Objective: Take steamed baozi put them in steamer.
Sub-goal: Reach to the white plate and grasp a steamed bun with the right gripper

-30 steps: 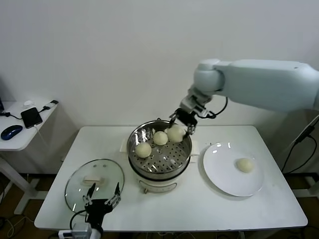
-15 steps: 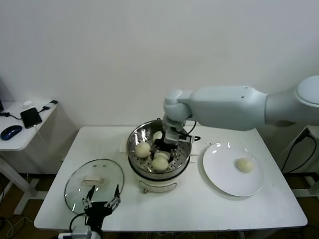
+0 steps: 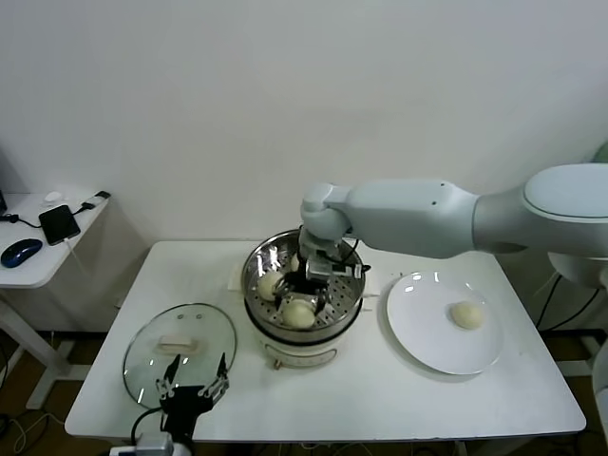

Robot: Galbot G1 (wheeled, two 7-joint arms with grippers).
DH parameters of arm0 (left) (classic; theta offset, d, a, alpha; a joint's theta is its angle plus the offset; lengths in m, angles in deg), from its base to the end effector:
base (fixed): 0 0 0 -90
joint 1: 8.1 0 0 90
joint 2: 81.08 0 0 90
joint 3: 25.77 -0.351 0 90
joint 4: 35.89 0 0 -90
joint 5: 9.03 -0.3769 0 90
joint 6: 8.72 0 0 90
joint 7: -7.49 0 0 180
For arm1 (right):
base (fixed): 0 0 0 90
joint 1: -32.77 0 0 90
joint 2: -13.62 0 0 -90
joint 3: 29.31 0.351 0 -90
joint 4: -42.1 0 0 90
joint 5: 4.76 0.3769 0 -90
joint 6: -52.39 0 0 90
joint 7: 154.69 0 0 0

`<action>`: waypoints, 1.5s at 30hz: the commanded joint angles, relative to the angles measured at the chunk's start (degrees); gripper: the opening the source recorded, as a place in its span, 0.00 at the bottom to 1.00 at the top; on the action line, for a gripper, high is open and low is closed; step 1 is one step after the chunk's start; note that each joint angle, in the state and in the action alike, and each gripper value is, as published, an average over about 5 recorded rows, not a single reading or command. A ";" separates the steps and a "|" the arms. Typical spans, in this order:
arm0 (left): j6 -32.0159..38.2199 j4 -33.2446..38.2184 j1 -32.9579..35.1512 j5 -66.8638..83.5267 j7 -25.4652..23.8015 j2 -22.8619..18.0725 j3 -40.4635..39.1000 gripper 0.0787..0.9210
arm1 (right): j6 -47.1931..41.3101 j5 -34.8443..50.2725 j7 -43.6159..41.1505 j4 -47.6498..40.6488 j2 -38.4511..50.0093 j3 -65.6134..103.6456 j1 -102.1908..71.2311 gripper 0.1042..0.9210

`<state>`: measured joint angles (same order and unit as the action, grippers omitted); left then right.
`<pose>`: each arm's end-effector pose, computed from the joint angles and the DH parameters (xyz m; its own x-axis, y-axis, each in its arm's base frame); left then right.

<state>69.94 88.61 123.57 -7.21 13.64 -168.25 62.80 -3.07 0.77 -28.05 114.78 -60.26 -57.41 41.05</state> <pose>0.1404 -0.0010 -0.3093 -0.9463 -0.0587 0.3179 -0.0542 0.9983 0.0230 0.5520 0.1763 -0.0909 0.0547 -0.2247 0.9729 -0.0620 -0.9732 -0.2213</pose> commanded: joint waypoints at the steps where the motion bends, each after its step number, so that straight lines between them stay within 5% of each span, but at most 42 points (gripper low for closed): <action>1: -0.11 0.11 0.01 -0.02 -0.07 -0.05 -0.02 0.88 | -0.28 16.89 -7.02 -2.90 8.73 -4.84 12.96 0.88; 6: -0.36 0.48 -0.31 -0.11 -0.18 -0.10 -0.14 0.88 | -8.80 36.22 -14.24 -8.01 18.71 -17.71 24.28 0.88; 13: -0.26 0.38 -0.50 -0.08 -0.21 -0.09 -0.21 0.88 | -29.03 28.47 -10.50 -4.22 36.30 -28.53 25.53 0.88; 19: -0.16 -0.46 -0.74 -0.10 -0.18 -0.28 -0.27 0.88 | -38.26 23.53 -5.51 -0.19 44.89 -20.58 10.02 0.88; 29: -0.25 -1.12 -0.51 -0.80 -0.28 -0.90 0.22 0.88 | -37.88 10.22 -3.53 -16.16 39.13 4.99 -17.76 0.88; 45: 0.14 -1.74 0.41 -2.00 -0.21 -1.96 0.34 0.88 | -33.59 8.41 -4.01 -29.39 28.87 13.55 -27.32 0.88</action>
<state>70.09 86.88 123.95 -9.14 13.42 -170.17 63.13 -36.54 11.63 -32.59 93.02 -27.79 -50.64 21.98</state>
